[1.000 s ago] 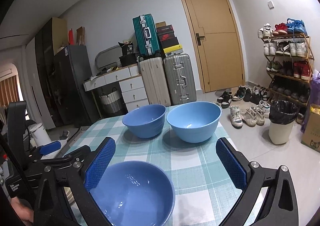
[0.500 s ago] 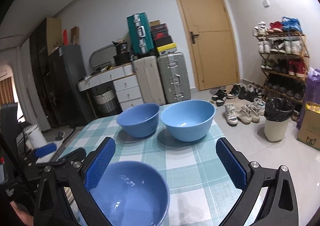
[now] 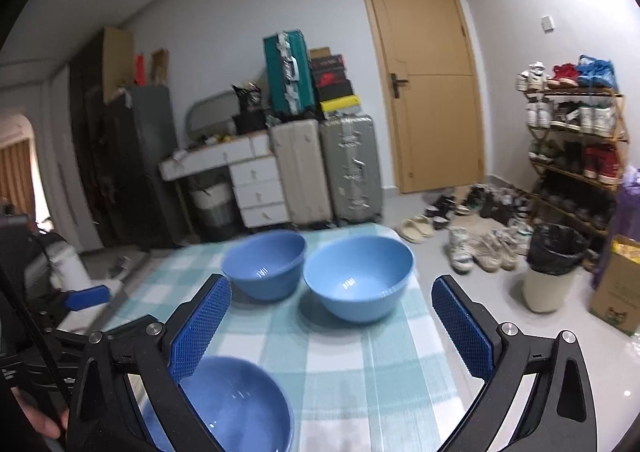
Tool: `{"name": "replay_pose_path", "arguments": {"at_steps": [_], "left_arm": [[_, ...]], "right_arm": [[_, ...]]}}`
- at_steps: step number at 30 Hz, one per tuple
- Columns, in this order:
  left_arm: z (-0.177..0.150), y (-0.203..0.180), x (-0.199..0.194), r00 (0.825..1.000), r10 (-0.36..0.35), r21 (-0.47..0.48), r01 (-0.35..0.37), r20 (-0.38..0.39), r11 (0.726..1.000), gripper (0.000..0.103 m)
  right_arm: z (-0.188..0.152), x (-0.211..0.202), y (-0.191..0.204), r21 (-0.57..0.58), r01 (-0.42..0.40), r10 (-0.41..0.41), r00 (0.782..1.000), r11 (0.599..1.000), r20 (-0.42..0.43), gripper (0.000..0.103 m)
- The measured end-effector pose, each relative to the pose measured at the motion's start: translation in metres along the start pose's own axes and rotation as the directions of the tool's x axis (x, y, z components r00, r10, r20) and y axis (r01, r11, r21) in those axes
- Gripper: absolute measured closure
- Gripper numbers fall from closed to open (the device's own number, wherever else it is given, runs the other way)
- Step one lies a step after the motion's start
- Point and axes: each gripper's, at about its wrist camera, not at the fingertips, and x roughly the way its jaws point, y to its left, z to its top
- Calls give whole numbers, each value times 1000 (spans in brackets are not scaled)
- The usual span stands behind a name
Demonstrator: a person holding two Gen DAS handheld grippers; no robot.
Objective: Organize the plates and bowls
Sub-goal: 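Carry the held blue bowl with the right gripper over the second blue bowl, then lower the held bowl into the second bowl while the left gripper closes on its rim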
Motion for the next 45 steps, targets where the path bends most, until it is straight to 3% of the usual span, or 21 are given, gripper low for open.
{"name": "replay_pose_path", "arguments": {"at_steps": [5,8,12,14,20,22,26,29,30,31,34,36,37,38,41,45], "left_arm": [[40,-14,30,996,-16,13,17,-92,1000,0],[64,-23,63,979,-40,10,43,-198,999,0],[85,-40,110,937,-85,-16,85,-338,996,0],[90,-48,135,911,-74,-28,68,-406,997,0],[95,-61,199,811,-170,-175,85,-559,981,0],[92,-66,210,790,-194,-204,89,-581,975,0],[93,-75,224,776,-215,-226,96,-593,969,0],[89,-74,235,743,-289,-282,140,-604,949,1],[89,-74,237,739,-309,-293,157,-599,943,1],[89,-74,238,747,-297,-284,150,-595,947,1],[92,-72,242,756,-282,-277,138,-591,951,1],[92,-69,247,751,-296,-299,137,-590,944,1],[91,-67,250,748,-300,-307,136,-592,942,1],[91,-66,252,746,-307,-316,137,-590,939,2],[88,-69,263,730,-317,-305,154,-606,940,2],[85,-64,269,721,-361,-350,174,-591,921,4]], "right_arm": [[32,20,-20,-30,1,-3,998,1000,-61,1],[47,50,-34,-51,38,-45,990,998,-132,1],[56,107,-69,1,82,-78,955,997,-287,1],[58,135,-85,18,115,-102,932,993,-349,1],[55,211,-136,201,122,-2,860,972,-511,1],[53,231,-146,241,128,25,837,962,-546,1],[44,265,-164,309,152,68,797,939,-600,1],[33,283,-172,353,171,102,765,920,-636,10],[31,290,-176,375,174,121,756,911,-644,16],[27,292,-177,382,178,126,750,907,-649,19],[22,303,-175,369,183,122,737,911,-665,19],[17,310,-174,346,198,104,720,917,-687,22],[14,313,-173,354,192,115,717,915,-688,36],[10,315,-172,366,185,132,714,912,-688,42],[1,320,-172,378,185,153,691,907,-706,46],[1,321,-172,386,179,157,703,905,-693,52]]}}
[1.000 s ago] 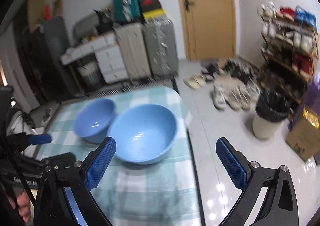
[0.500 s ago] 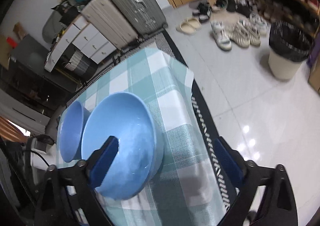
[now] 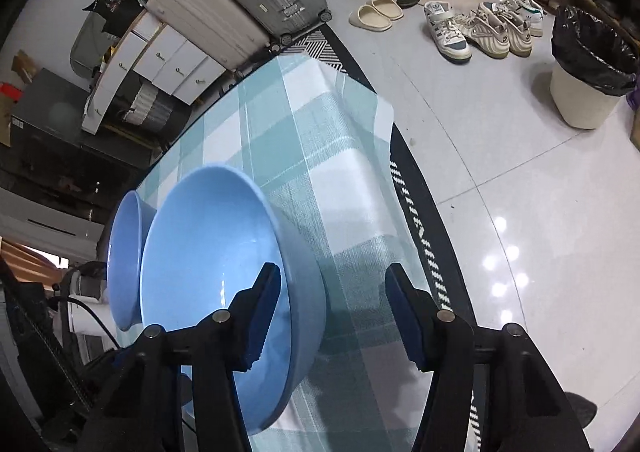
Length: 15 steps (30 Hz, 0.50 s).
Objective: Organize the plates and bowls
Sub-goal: 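Lower the held bowl into the second bowl while the left gripper closes on its rim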
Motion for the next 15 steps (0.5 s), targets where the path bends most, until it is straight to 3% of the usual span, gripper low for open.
{"name": "replay_pose_path", "arguments": {"at_steps": [3,8,11,13,15], "left_arm": [[1,4,3,999,-38,-6,38,-11,999,22],[0,10,5,998,-60,-20,60,-9,998,25],[0,15,3,999,-50,-20,50,8,999,49],[3,16,4,999,-43,-11,43,9,999,80],[3,22,4,997,-74,-29,74,7,997,83]], "right_arm": [[-1,6,0,16,1,-1,1000,1000,-24,63],[-1,4,5,-8,11,-11,1000,1000,-7,66],[-1,9,9,-24,37,-37,999,999,-24,75],[-2,10,10,-29,42,-43,999,999,-27,77],[-2,11,12,-43,60,-61,998,997,-20,84]]}}
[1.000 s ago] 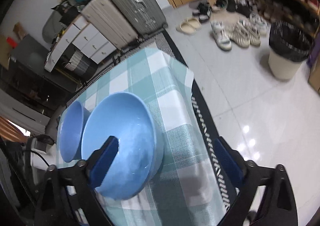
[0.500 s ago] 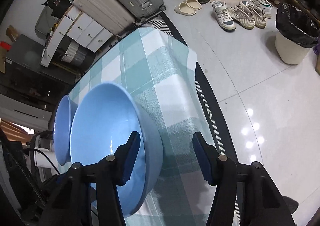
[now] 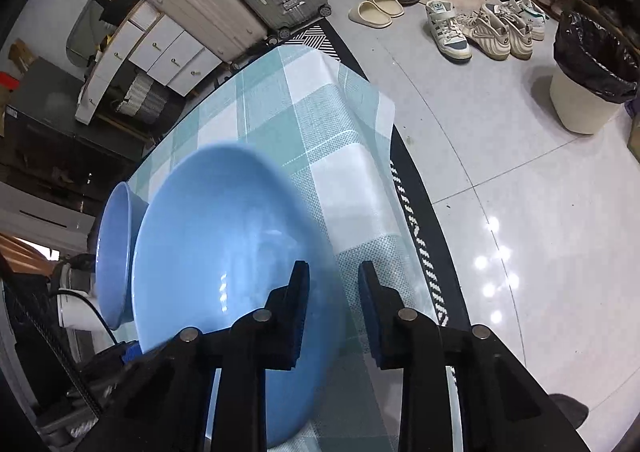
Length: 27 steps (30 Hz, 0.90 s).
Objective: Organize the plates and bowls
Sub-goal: 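Lower the held bowl into the second bowl while the left gripper closes on its rim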
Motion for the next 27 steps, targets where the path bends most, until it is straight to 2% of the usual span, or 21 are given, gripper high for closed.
{"name": "replay_pose_path", "arguments": {"at_steps": [5,13,22,27], "left_arm": [[0,3,-3,999,28,4,-29,25,1000,86],[-3,2,-4,997,66,23,-67,31,998,89],[-12,-5,-18,997,60,32,-61,46,998,90],[-24,-7,-38,996,49,32,-51,69,998,90]], "right_arm": [[-2,4,6,-42,33,-33,999,999,-4,94],[-10,0,11,-96,52,-51,999,994,7,95],[-23,-25,17,-94,50,-46,998,994,39,95],[-33,-49,28,-110,51,-44,997,993,57,95]]}}
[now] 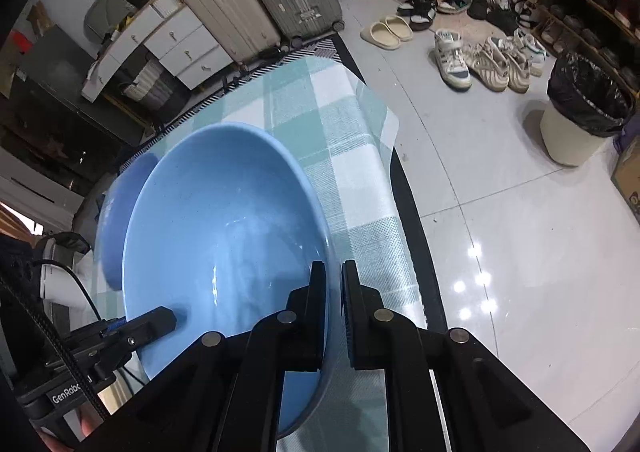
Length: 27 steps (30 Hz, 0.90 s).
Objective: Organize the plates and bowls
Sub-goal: 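Lower the held bowl into the second bowl while the left gripper closes on its rim, then lift the nested blue bowls with both grippers toward the cream plate stack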
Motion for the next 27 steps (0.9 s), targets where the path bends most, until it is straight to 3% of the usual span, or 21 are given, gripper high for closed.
{"name": "replay_pose_path", "arguments": {"at_steps": [11,16,27], "left_arm": [[-40,11,-71,999,0,-27,2,42,1000,90],[-66,16,-101,998,43,-29,-41,52,999,90],[-132,49,-140,996,49,-68,-44,68,997,90]], "right_arm": [[-40,-54,32,61,-56,57,998,997,-12,95],[-71,-80,61,49,-70,71,997,996,-18,95],[-151,-114,111,5,-81,81,996,997,-46,95]]}}
